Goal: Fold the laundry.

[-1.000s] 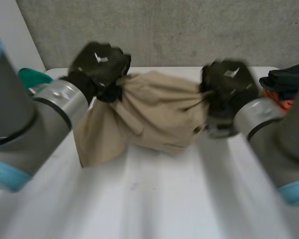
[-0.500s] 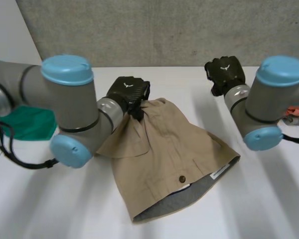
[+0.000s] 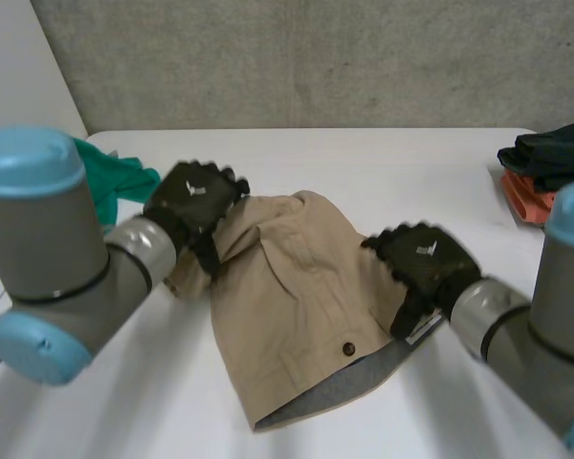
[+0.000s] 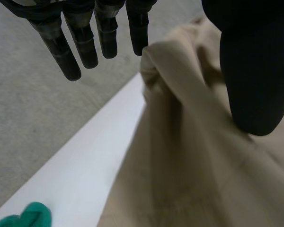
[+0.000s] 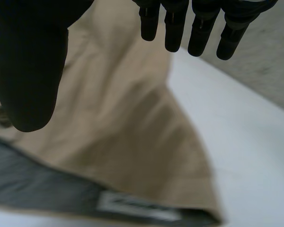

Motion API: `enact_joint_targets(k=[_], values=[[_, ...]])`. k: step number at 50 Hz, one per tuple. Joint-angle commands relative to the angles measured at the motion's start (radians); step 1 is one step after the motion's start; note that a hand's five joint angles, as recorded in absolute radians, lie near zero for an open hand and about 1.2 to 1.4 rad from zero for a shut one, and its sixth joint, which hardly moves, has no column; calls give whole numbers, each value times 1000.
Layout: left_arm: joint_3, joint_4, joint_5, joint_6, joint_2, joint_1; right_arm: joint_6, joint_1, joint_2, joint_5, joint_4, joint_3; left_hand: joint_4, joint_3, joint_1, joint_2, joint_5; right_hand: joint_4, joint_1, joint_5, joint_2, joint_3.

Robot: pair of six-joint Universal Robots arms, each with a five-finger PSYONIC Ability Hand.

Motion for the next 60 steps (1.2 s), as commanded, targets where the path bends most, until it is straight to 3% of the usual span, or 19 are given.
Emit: enact_joint_targets(k=[1,8,10,11,12,14,15,16,22,26,33,35,41,49,51,52,53,54,60], values=[[-96,144,11,81,-41,10,97,82,23,-41,-193,134,-5,-5,-23,-8,5,36,19,49,24,24],[-50,173,8,127,-134,13,101,121,174,-7,-313,119,21,22,4,18,31,200,183,212,188,187],[-30,169,7,141,-170,7,101,125,190,8,-334,110,144,144,126,141,154,317,300,330,305,305],[-24,167,7,144,-180,6,100,128,197,15,-345,105,263,264,246,261,274,408,391,421,396,396],[-15,165,7,144,-197,6,94,133,201,34,-365,100,596,597,579,593,606,685,668,698,673,673],[-10,162,7,144,-202,3,91,127,199,59,-380,97,897,898,880,894,907,1088,1071,1100,1076,1075],[-7,162,5,144,-202,1,89,124,198,76,-388,94,1088,1088,1071,1085,1098,1147,1130,1160,1135,1135],[-7,161,-9,144,-198,-2,89,122,188,99,-396,94,1110,1110,1092,1107,1120,1148,1130,1160,1136,1135],[-9,124,-96,115,-71,-37,50,84,0,134,-359,77,1110,1110,1093,1107,1120,1148,1130,1160,1136,1135],[0,37,-125,-33,113,-66,-88,-28,-107,119,-278,16,1110,1110,1093,1107,1120,1148,1130,1160,1136,1135],[28,-66,-104,-290,215,-66,-202,-99,-106,52,-111,-203,1110,1110,1093,1107,1120,1148,1130,1160,1136,1135],[31,-89,-78,-360,214,-66,-202,-100,-36,44,-89,-290,1110,1110,1093,1107,1120,1148,1130,1160,1136,1135],[43,-83,-58,-404,108,-62,-204,-94,165,38,-94,-462,1110,1110,1093,1107,1120,1148,1130,1160,1136,1135],[207,-40,-119,-405,-179,-39,-219,-91,440,33,-302,-564,1110,1110,1093,1107,1120,1148,1130,1160,1136,1135],[279,-39,-128,-411,-257,-23,-221,-91,473,39,-336,-564,789,790,772,786,799,1148,1130,1160,1136,1135],[301,-39,-130,-410,-279,-20,-221,-89,492,44,-345,-564,651,651,634,648,661,919,902,932,907,907],[345,-42,-134,-411,-314,-17,-221,-88,506,50,-342,-561,417,417,400,414,427,225,208,238,213,213],[362,-42,-134,-413,-328,-16,-219,-85,506,53,-338,-559,350,351,333,348,361,-3,-20,10,-15,-15],[382,-52,-131,-408,-317,-2,-190,-66,362,50,-176,-504,156,157,139,153,166,-74,-91,-62,-86,-86]])
